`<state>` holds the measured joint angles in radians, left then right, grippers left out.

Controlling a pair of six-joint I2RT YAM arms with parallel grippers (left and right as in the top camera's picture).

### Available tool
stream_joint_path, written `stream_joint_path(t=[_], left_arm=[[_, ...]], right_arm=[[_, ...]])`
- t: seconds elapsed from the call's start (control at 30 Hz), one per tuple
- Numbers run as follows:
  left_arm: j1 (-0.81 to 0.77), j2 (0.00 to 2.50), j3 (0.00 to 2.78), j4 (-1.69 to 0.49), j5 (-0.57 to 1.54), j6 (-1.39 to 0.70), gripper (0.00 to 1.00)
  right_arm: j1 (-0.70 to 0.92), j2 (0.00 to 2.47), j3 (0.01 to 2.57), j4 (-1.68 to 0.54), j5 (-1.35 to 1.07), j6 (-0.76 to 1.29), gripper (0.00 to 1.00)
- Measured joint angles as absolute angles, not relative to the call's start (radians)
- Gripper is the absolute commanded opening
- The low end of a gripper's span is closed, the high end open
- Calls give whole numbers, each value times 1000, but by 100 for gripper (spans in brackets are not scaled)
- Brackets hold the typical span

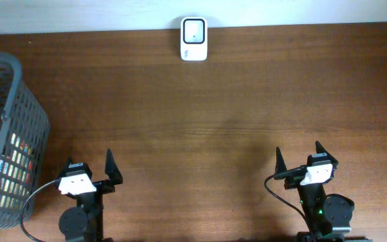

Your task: Scan the item barcode

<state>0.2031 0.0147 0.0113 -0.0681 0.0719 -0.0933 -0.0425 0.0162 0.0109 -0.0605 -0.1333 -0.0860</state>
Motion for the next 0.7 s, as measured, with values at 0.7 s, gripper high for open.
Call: stream_joint_path(t=[0.7], left_arm=[[203,15,11,-68,72,-93,99]], right_arm=[[-27,16,11,-60,-134,-86,99]])
